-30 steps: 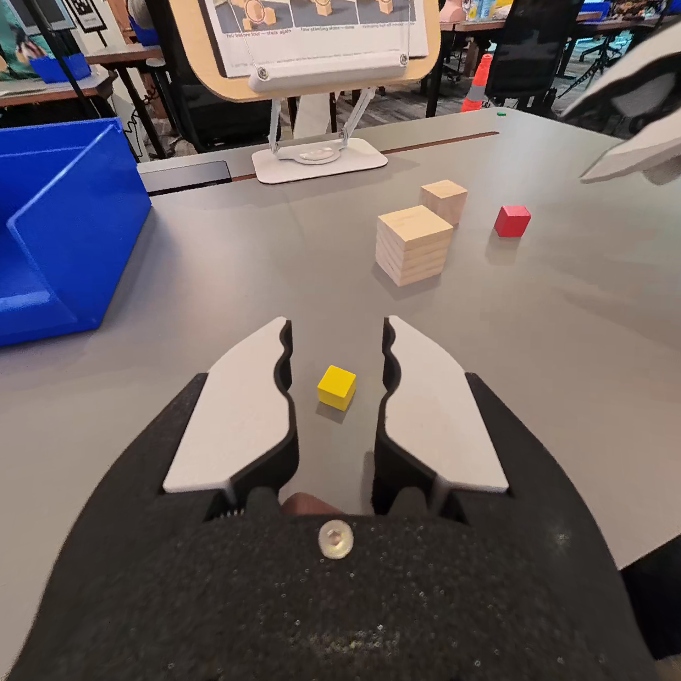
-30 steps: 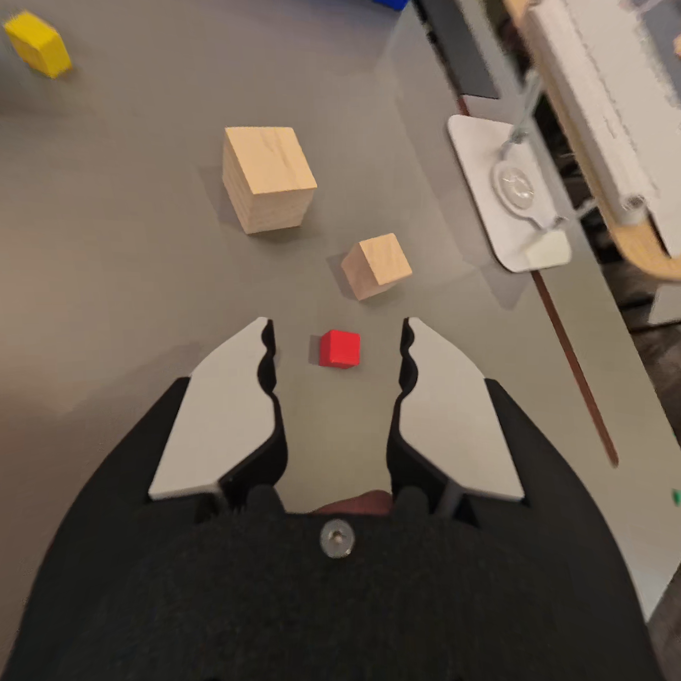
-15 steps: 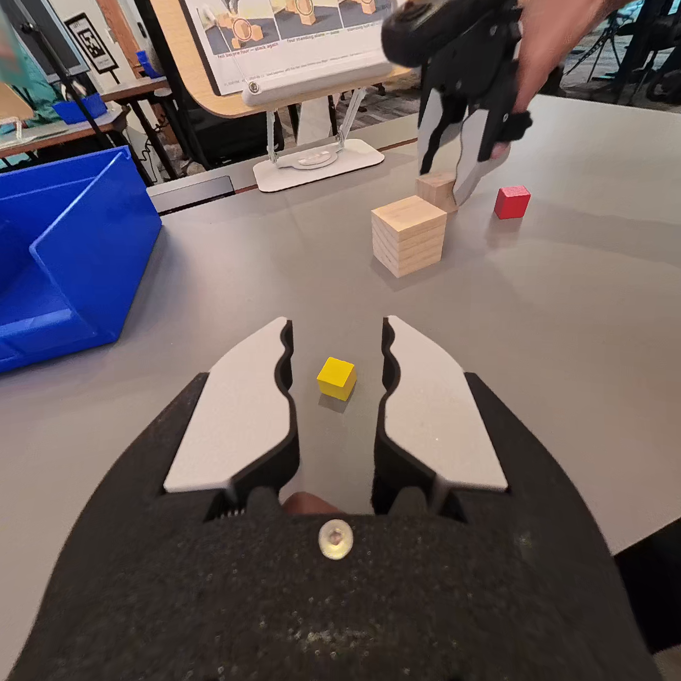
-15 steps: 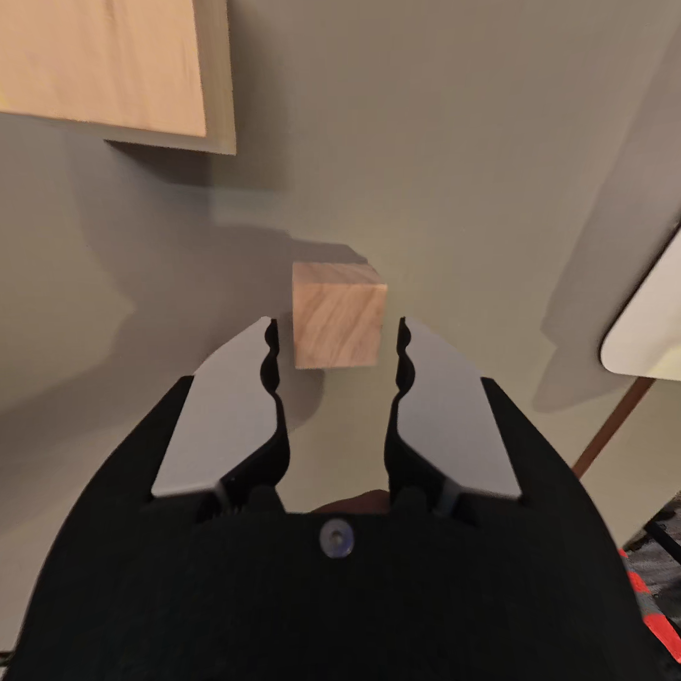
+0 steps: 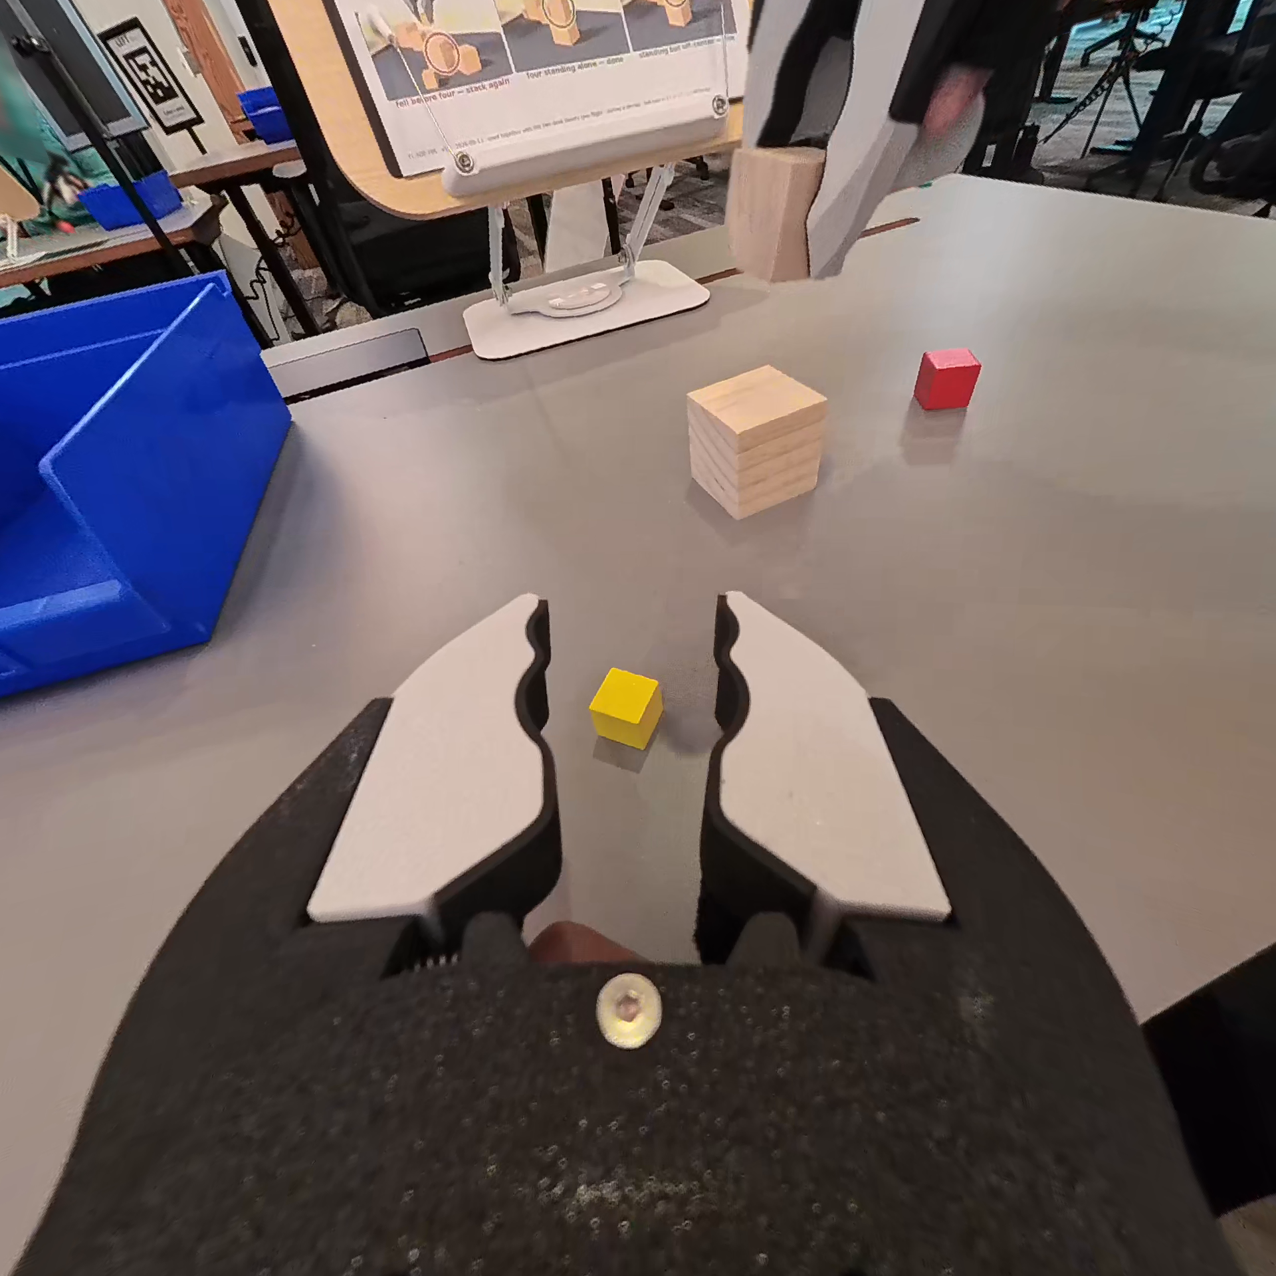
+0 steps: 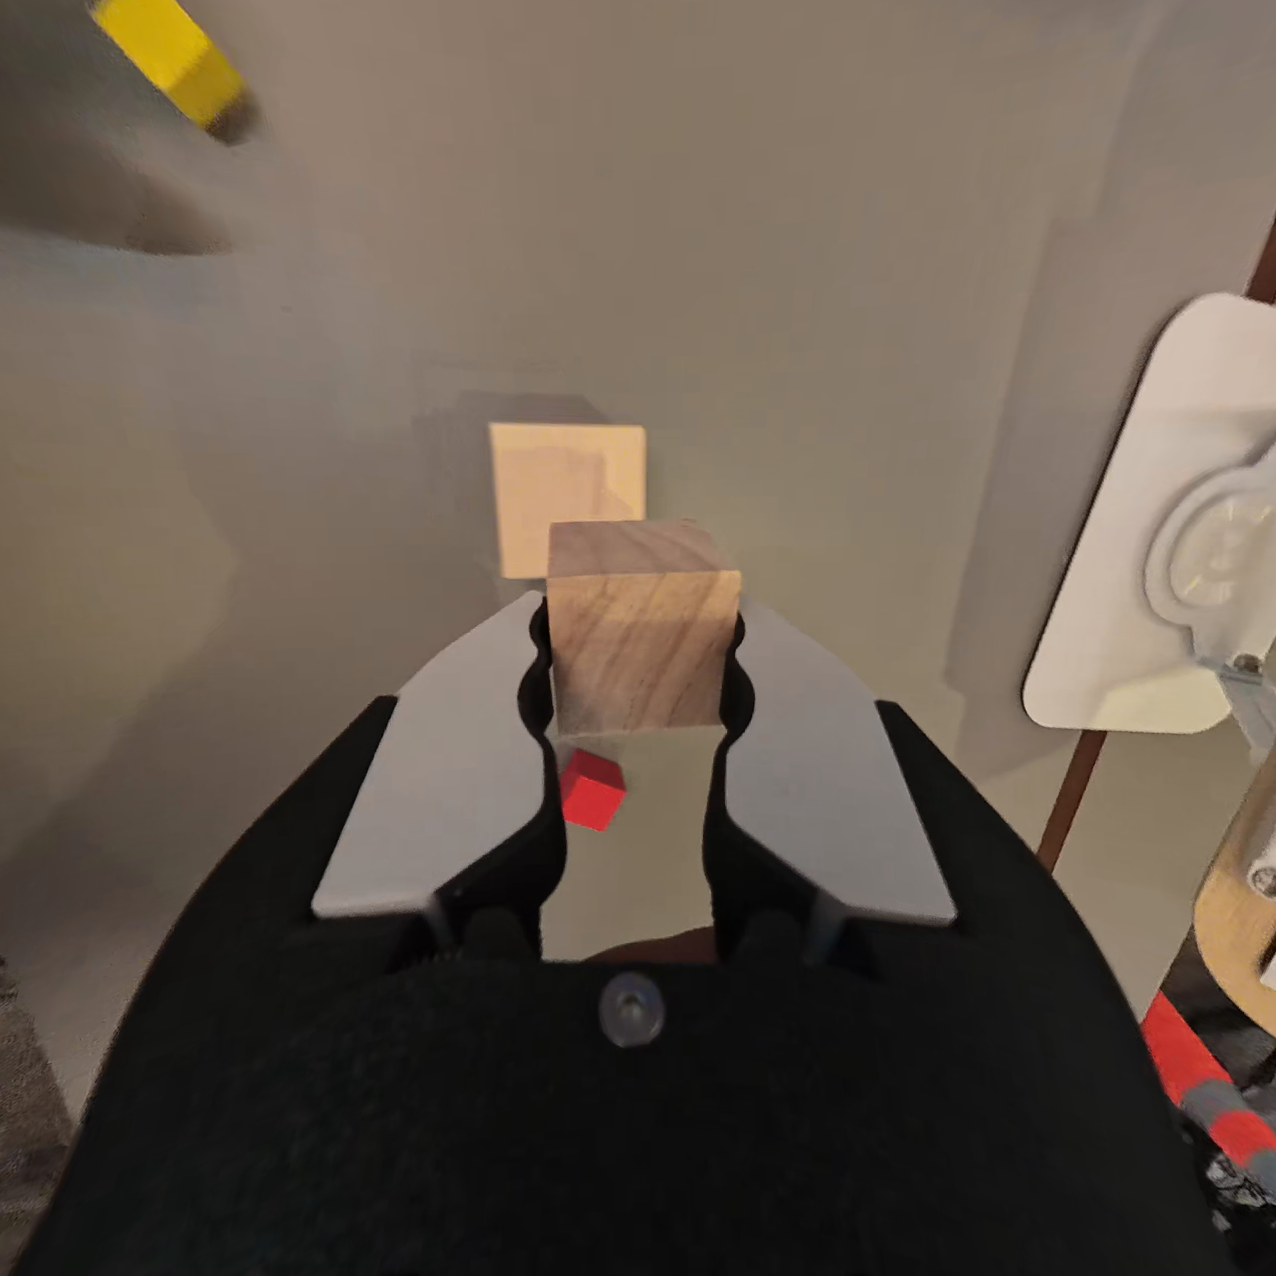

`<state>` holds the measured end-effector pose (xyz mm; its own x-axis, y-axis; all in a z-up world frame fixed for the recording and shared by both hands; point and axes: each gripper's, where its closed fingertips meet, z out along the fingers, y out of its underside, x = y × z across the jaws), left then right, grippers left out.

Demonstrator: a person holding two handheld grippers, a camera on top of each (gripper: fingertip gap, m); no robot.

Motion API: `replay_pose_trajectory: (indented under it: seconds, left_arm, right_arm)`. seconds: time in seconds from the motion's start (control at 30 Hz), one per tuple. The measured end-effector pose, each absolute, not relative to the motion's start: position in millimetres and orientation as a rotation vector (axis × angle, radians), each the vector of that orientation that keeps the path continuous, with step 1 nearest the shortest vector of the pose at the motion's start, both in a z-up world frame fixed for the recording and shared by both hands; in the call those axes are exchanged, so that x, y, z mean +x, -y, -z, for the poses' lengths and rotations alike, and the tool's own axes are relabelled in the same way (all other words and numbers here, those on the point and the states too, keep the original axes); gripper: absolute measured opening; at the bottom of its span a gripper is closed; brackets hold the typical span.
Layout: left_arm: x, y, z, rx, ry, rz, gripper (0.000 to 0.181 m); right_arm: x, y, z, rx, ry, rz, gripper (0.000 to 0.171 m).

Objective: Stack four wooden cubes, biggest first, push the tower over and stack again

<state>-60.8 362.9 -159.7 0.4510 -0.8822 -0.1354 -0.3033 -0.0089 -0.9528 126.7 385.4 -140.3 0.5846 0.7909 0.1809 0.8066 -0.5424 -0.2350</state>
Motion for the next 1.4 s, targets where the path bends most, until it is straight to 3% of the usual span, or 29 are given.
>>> replay_pose_trajectory:
  seconds: [0.3, 0.8, 0.9, 1.17, 1.4]
  left_arm:
    - [-63.3, -359.6, 153.7, -1.542, -1.074, 0.634, 0.045]
    - [-62.1, -359.3, 155.4, -1.550, -1.079, 0.650, 0.045]
    - [-62.0, -359.1, 155.8, -1.551, -1.082, 0.648, 0.045]
    - [-63.0, -360.8, 155.1, -1.559, -1.067, 0.661, 0.045]
    - [-62.3, -363.0, 163.3, -1.607, -1.068, 0.640, 0.046]
  right_arm:
    - [106.8, -389.7, 185.5, -2.629, 1.353, 0.123, 0.046]
    - [112.2, -386.4, 186.3, -2.662, 1.363, 0.149, 0.047]
    - [120.0, -381.5, 170.1, -2.625, 1.367, 0.208, 0.065]
    - [143.8, -332.3, 79.4, -2.230, 0.796, 0.220, 0.063]
    - [156.5, -238.0, 120.0, -2.015, 0.150, 0.144, 0.069]
